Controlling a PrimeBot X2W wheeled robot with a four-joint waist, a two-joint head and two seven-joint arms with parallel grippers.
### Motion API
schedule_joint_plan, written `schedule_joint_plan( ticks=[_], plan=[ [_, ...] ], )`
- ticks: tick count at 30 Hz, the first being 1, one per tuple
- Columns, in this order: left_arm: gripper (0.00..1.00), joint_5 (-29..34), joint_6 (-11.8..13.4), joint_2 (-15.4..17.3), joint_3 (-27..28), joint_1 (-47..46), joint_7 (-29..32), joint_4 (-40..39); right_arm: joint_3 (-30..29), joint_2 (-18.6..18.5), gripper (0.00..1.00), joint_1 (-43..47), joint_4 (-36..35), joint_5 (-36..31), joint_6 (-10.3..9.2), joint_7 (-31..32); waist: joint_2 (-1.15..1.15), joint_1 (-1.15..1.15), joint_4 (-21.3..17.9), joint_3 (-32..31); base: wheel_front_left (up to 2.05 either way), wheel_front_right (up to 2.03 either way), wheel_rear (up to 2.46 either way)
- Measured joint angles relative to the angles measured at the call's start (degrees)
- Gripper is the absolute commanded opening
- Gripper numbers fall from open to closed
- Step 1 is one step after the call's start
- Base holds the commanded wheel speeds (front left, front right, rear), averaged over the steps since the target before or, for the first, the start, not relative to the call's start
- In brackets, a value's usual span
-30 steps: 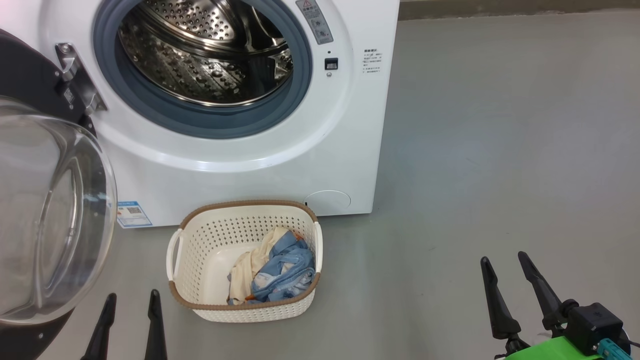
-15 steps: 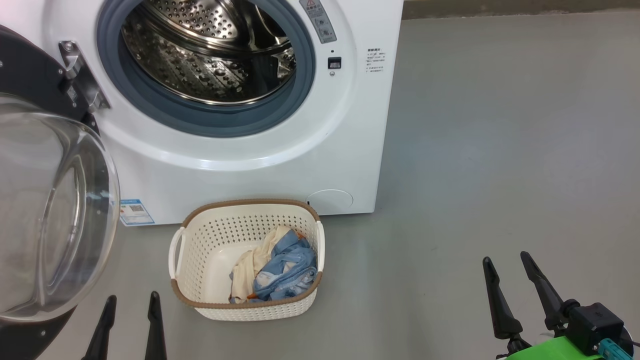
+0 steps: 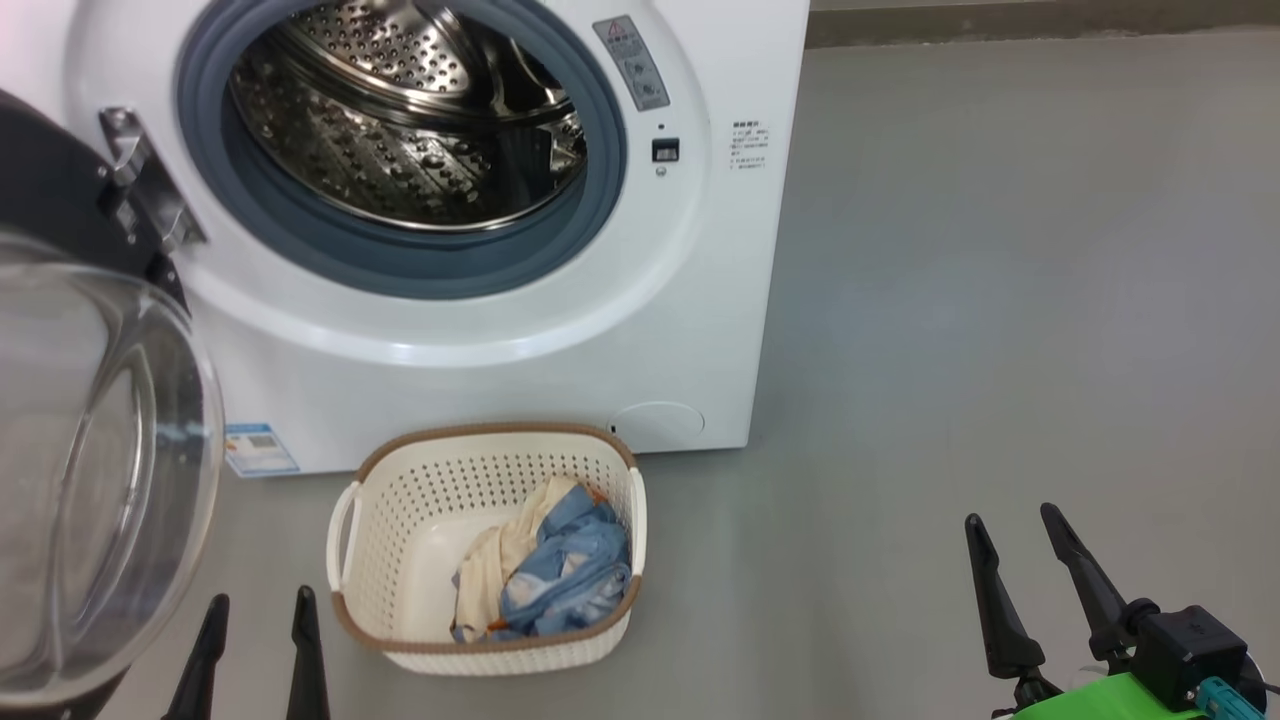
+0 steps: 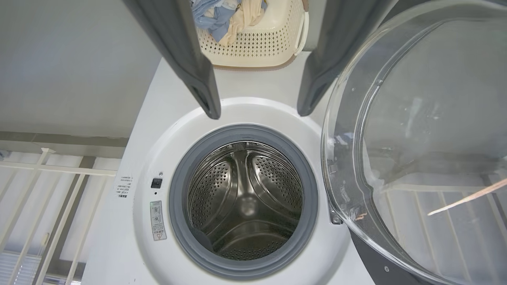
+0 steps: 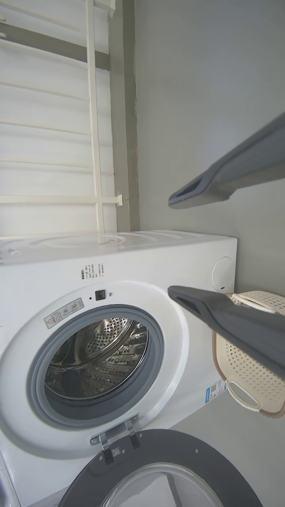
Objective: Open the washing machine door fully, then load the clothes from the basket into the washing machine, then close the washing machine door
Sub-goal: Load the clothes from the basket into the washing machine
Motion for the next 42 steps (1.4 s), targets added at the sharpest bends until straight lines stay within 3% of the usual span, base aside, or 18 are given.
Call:
schedule_joint_plan(
  ticks=[14,42],
  plan=[
    [1.0,-0.3,-0.1,0.0,0.5,-0.1,0.0,-0.2,0.0,0.0,1.0,0.0,0.1,0.0,0.0,0.0,0.0,0.0,0.4,0.5,1.41,-1.41,0.0],
    [1.0,-1.7,-0.5,0.0,-0.6,-0.1,0.0,0.6,-0.1,0.0,1.0,-0.1,1.0,0.0,0.0,0.0,0.0,0.0,0.3,0.9,0.03,-0.03,0.0]
  ],
)
